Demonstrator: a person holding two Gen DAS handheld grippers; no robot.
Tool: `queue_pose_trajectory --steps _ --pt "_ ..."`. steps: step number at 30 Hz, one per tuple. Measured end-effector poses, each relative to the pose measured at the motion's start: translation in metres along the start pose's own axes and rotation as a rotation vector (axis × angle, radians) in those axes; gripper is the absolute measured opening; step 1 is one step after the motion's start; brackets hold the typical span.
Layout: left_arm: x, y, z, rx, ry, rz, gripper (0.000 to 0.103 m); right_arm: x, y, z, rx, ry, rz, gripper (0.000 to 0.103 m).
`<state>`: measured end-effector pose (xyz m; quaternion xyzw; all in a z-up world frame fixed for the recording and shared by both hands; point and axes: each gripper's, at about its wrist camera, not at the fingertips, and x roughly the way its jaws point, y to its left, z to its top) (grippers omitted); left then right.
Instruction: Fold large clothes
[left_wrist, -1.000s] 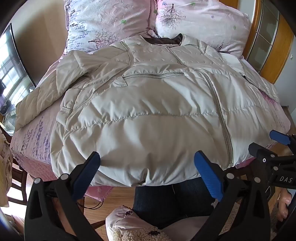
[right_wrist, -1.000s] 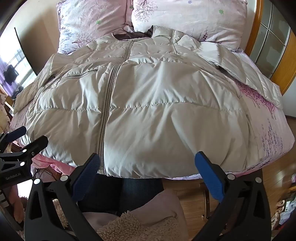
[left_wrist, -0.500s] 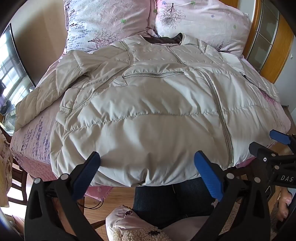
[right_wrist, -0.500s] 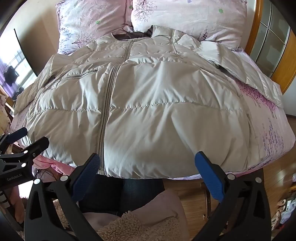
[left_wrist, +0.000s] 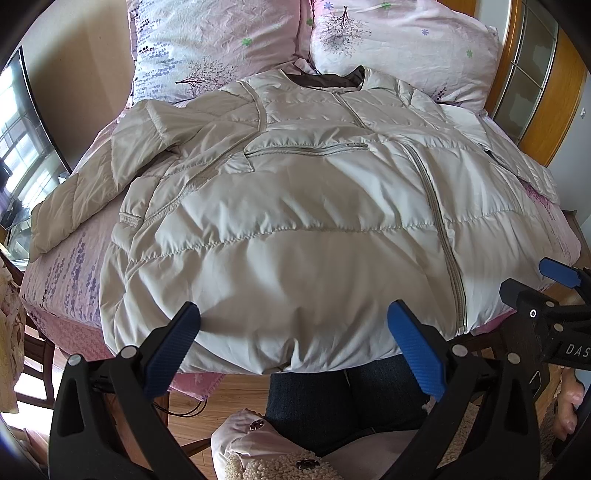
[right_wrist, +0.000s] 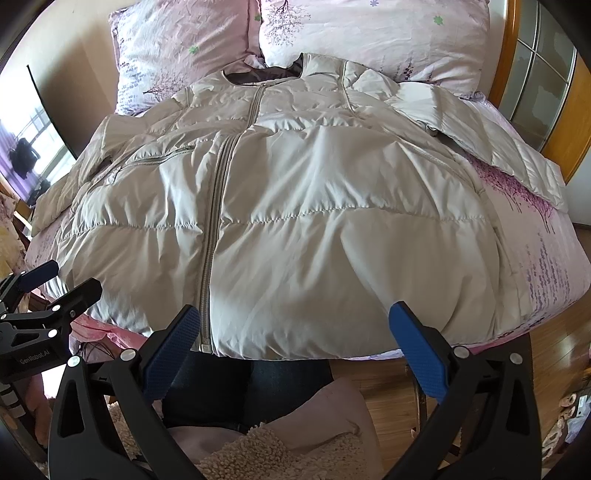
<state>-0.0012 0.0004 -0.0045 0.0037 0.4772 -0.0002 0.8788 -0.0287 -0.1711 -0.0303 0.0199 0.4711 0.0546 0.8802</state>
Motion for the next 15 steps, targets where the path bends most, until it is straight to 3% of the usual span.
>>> queue_pose_trajectory --steps 10,15 --pt "0.004 0.005 0.013 -0.009 -0.014 0.003 0.101 -0.003 -0.02 0.013 0.048 -0.071 0.029 0.102" --pt "0.01 0.014 0.026 -0.031 -0.021 -0.036 0.101 -0.002 -0.062 0.03 0.161 -0.178 0.152 0.102"
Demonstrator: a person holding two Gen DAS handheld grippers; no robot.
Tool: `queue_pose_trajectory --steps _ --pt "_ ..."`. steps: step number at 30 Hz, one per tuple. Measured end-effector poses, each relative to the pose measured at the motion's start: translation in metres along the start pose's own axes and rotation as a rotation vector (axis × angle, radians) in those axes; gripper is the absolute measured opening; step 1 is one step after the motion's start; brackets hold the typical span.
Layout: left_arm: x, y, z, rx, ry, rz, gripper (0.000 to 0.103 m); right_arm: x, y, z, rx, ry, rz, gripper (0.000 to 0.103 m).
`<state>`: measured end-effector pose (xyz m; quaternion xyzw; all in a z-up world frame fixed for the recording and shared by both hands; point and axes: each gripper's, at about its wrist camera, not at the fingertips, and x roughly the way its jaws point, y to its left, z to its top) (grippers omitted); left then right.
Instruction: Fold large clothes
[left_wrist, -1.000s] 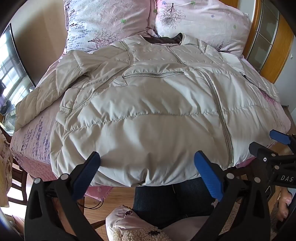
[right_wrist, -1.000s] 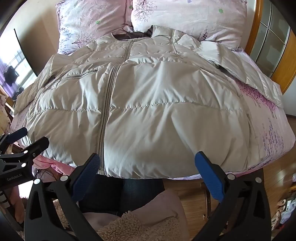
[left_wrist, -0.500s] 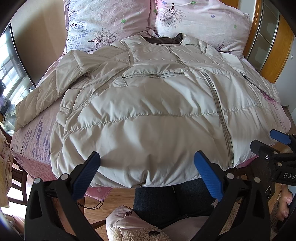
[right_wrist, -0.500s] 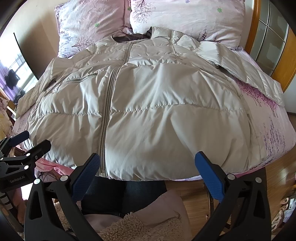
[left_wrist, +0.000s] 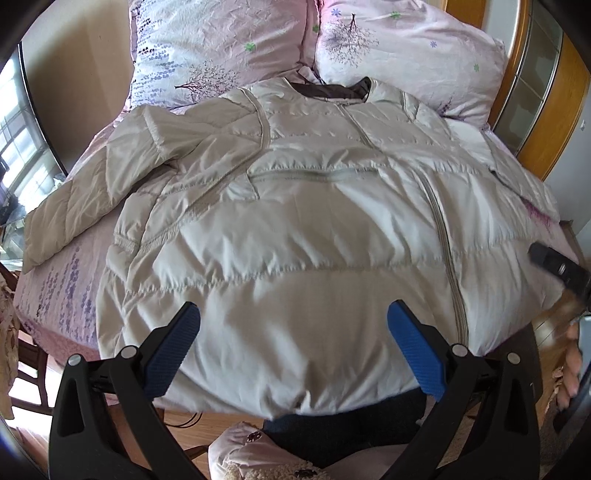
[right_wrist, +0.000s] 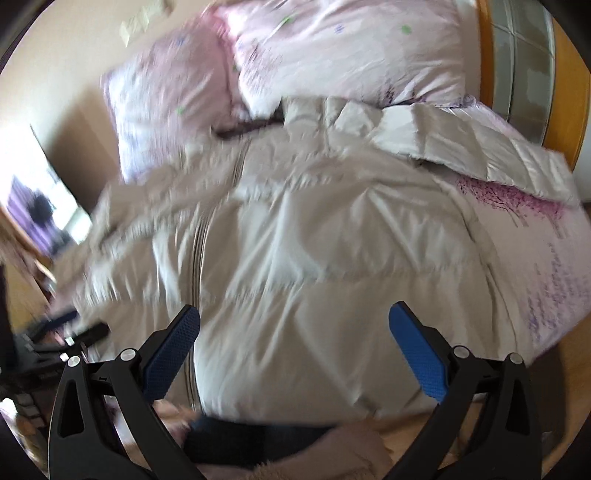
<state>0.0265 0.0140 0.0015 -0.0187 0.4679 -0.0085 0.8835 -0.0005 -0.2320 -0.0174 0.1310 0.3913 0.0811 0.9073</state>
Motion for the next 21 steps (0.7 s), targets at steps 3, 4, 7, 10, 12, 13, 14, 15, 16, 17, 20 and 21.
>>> queue_pose_trajectory --steps 3,4,7,10,12,13,14,15,16,17,20,21 --pt "0.004 0.006 0.01 -0.024 -0.011 -0.021 0.101 -0.002 -0.042 0.021 0.135 -0.069 -0.023 0.102" --pt "0.006 0.008 0.014 -0.03 -0.014 -0.027 0.101 -0.002 -0.055 0.027 0.178 -0.087 -0.033 0.102" --pt "0.013 0.011 0.027 -0.04 -0.012 -0.037 0.101 -0.004 -0.109 0.045 0.367 -0.128 -0.041 0.102" --pt "0.022 0.016 0.041 -0.046 -0.02 -0.023 0.101 -0.008 -0.165 0.057 0.55 -0.177 -0.062 0.086" --pt "0.027 0.02 0.048 -0.053 -0.019 -0.027 0.101 -0.009 -0.202 0.066 0.651 -0.204 -0.105 0.078" --pt "0.03 0.022 0.052 -0.06 -0.017 -0.034 0.101 -0.008 -0.218 0.069 0.7 -0.212 -0.124 0.071" --pt "0.033 0.026 0.057 -0.073 -0.014 -0.057 0.101 -0.004 -0.237 0.071 0.762 -0.212 -0.143 0.065" --pt "0.035 0.028 0.06 -0.082 -0.012 -0.074 0.101 -0.002 -0.251 0.071 0.805 -0.209 -0.144 0.062" --pt "0.037 0.031 0.064 -0.096 -0.015 -0.096 0.101 0.002 -0.27 0.07 0.87 -0.203 -0.141 0.059" --pt "0.039 0.035 0.068 -0.117 -0.02 -0.122 0.101 0.006 -0.285 0.069 0.92 -0.196 -0.135 0.054" --pt "0.045 0.041 0.078 -0.147 -0.028 -0.16 0.101 0.02 -0.32 0.064 1.039 -0.195 -0.121 0.049" --pt "0.048 0.041 0.081 -0.145 -0.027 -0.161 0.101 0.024 -0.327 0.064 1.059 -0.197 -0.116 0.048"
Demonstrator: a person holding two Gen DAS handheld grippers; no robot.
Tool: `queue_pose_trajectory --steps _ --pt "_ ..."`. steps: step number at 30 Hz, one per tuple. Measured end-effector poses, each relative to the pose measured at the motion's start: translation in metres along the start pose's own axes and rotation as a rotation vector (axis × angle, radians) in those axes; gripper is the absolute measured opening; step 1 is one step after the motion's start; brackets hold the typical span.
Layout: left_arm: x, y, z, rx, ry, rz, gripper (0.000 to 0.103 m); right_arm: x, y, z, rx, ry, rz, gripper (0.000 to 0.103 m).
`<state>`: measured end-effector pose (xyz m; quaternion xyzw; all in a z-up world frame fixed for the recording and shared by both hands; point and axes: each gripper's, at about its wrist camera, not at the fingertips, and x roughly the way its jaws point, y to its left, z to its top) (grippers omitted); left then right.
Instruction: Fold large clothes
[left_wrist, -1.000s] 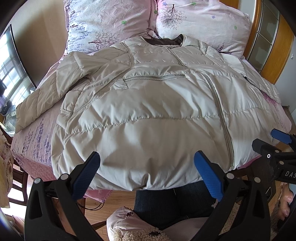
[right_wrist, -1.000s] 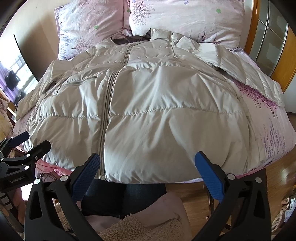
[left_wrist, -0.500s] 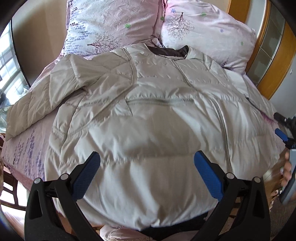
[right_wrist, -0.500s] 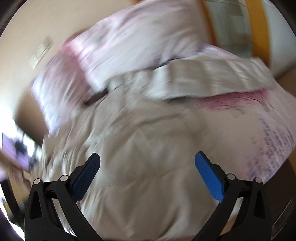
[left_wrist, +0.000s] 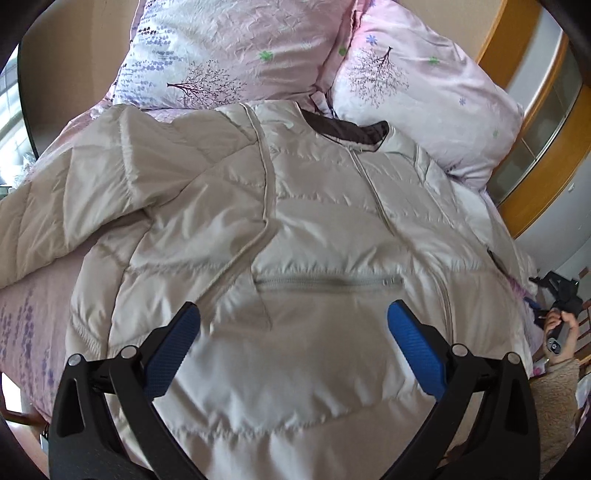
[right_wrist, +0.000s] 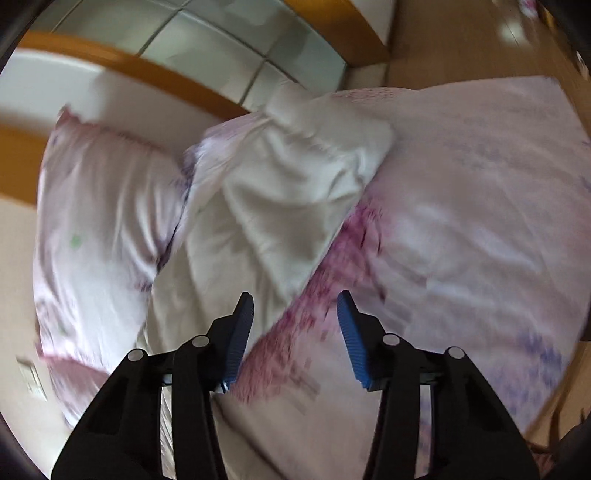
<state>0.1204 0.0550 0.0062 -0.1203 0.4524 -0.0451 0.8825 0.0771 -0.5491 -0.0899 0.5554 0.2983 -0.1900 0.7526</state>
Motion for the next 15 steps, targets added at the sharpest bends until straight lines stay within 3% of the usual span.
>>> queue_pose_trajectory --steps 4,9,11,15 --pt "0.006 -0.003 0.012 0.039 0.003 0.011 0.101 0.013 -0.011 0.017 0.063 -0.023 0.02 0.039" --pt "0.008 0.0 0.023 0.058 -0.007 -0.015 0.101 0.026 -0.007 0.029 0.059 -0.047 -0.012 0.017" --pt "0.007 0.003 0.026 0.068 -0.029 -0.017 0.101 0.019 -0.009 0.03 0.035 -0.058 -0.025 0.008" --pt "0.007 0.012 0.034 0.054 -0.054 -0.029 0.101 0.011 0.019 0.027 -0.093 -0.136 -0.061 0.004"
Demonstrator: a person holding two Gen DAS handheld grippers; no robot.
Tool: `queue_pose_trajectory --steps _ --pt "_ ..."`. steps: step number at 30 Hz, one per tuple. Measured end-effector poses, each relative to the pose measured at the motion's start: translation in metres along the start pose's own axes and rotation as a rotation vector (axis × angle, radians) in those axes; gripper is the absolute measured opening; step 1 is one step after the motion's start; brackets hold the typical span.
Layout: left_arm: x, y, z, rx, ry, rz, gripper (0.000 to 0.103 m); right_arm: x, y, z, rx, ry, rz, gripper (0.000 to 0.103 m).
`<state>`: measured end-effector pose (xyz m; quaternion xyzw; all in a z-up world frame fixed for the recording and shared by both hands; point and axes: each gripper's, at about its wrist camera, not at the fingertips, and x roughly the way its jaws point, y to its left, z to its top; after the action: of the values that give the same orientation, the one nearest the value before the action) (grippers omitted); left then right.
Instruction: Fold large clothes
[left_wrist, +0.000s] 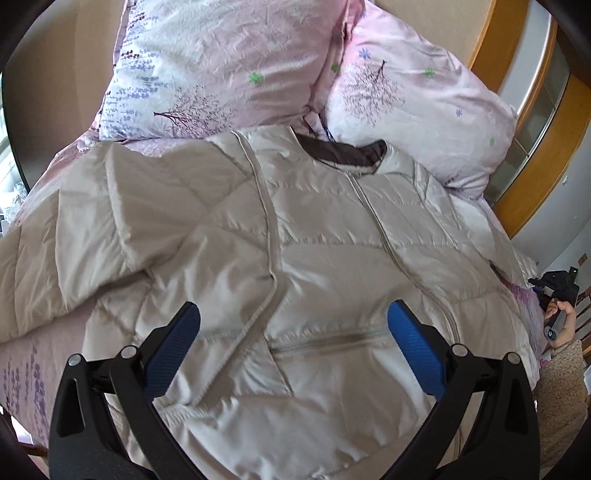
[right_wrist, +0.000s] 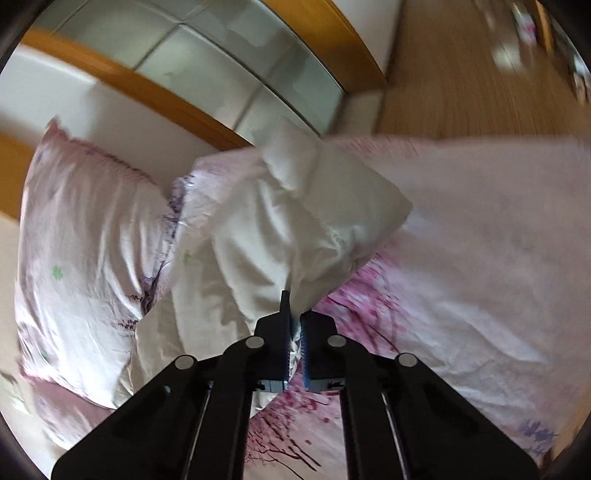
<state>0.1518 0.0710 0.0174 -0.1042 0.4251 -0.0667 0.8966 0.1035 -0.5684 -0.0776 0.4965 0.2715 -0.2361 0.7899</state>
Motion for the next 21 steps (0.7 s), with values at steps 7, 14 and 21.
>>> queue_pose_trajectory --steps 7,14,21 --pt "0.008 0.022 0.015 -0.142 0.064 -0.154 0.101 -0.047 0.105 -0.023 -0.329 -0.13 0.134 0.004" --pt "0.002 0.014 0.029 -0.147 -0.005 -0.256 0.101 -0.078 0.209 -0.099 -0.63 -0.072 0.376 0.004" --pt "0.007 0.006 0.037 -0.176 -0.013 -0.349 0.1 -0.064 0.263 -0.196 -0.823 0.137 0.505 0.004"
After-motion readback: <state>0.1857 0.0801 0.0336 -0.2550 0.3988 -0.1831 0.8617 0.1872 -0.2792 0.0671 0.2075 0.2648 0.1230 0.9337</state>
